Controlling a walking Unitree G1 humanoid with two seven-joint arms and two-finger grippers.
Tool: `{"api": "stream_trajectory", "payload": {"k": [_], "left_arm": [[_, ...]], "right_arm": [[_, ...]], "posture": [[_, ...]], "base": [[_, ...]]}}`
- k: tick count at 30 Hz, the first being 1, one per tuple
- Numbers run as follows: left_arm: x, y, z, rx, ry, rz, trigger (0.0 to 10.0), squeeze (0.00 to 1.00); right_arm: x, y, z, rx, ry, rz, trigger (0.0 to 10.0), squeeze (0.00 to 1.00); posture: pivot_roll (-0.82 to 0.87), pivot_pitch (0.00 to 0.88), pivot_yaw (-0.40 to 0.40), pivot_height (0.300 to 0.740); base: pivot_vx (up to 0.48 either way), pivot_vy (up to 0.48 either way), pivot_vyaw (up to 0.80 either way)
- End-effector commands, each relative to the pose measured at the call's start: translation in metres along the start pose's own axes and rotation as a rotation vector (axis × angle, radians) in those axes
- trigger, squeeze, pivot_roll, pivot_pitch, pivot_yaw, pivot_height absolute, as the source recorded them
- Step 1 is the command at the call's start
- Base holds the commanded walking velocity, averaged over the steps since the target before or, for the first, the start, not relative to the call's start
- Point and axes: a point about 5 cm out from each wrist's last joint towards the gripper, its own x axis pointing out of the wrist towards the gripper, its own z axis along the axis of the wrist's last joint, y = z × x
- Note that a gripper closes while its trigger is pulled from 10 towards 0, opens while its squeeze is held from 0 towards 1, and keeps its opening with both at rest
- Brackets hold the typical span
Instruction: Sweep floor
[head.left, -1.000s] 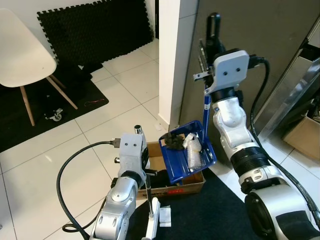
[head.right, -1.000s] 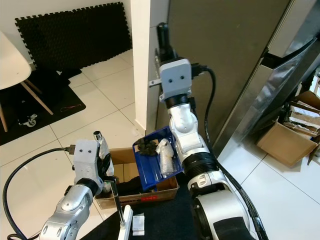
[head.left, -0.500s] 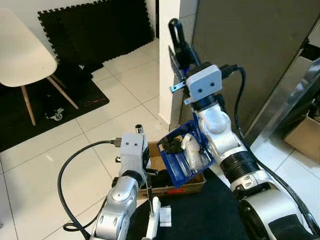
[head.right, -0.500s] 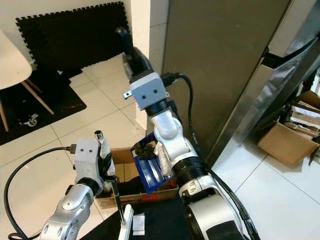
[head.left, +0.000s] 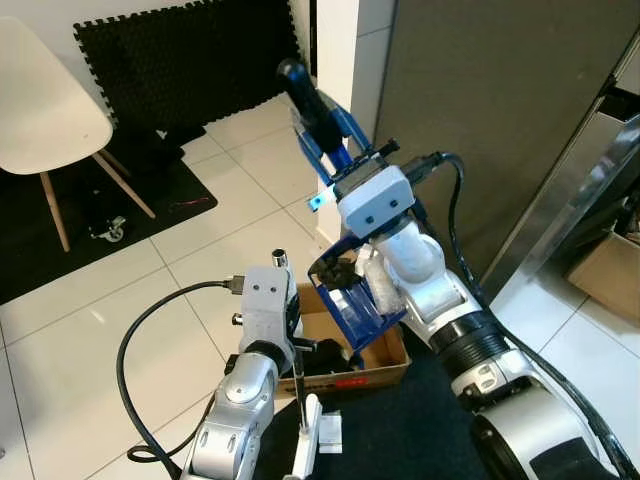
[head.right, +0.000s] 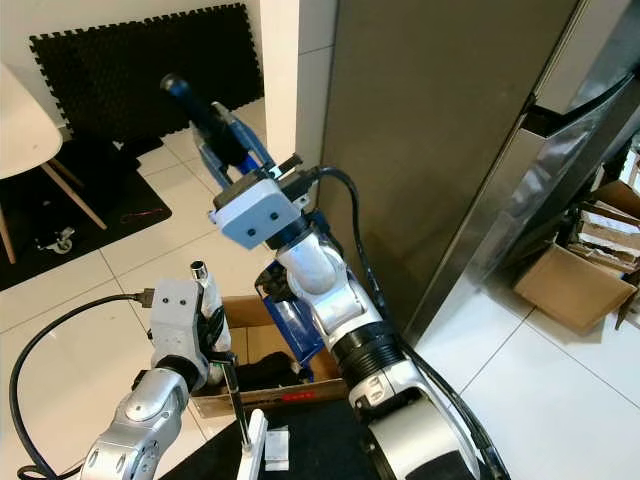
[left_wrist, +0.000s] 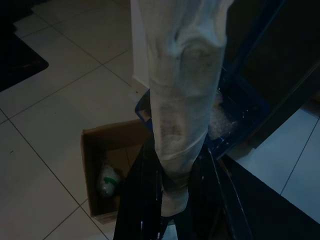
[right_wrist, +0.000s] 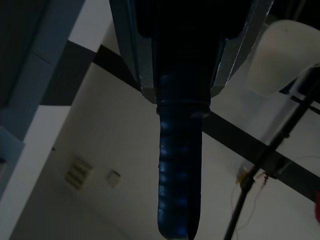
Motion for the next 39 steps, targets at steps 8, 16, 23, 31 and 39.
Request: {"api": "stream_trajectory", "payload": {"k": [8, 16, 23, 31, 39], "left_arm": [[0.001, -0.005, 0.0, 0.003, -0.002, -0.011, 10.0, 0.0], [0.0, -0.006, 0.0, 0.003, -0.001, -0.012, 10.0, 0.0], [0.0, -0.007, -0.001, 0.003, 0.001, -0.017, 10.0, 0.0], [0.001, -0.007, 0.0, 0.002, -0.001, -0.02, 10.0, 0.0], [0.001, -0.008, 0.0, 0.003, 0.0, -0.022, 10.0, 0.0]], "right_arm": [[0.004, 0.024, 0.027, 0.022, -0.173, 0.108, 10.0, 0.0], [0.0, 0.034, 0.037, -0.013, -0.239, 0.145, 10.0, 0.0], [-0.002, 0.035, 0.041, -0.062, -0.261, 0.156, 10.0, 0.0], [-0.005, 0.036, 0.045, -0.137, -0.295, 0.15, 10.0, 0.0], [-0.009, 0.039, 0.051, -0.214, -0.349, 0.16, 10.0, 0.0]], "posture": [[0.14, 0.128, -0.04, 0.74], [0.15, 0.131, -0.04, 0.74], [0.15, 0.131, -0.039, 0.74], [0.15, 0.131, -0.038, 0.74], [0.15, 0.129, -0.038, 0.74]], "base": [[0.0, 0.0, 0.0], [0.0, 0.0, 0.0], [0.0, 0.0, 0.0], [0.0, 0.0, 0.0], [0.0, 0.0, 0.0]]}}
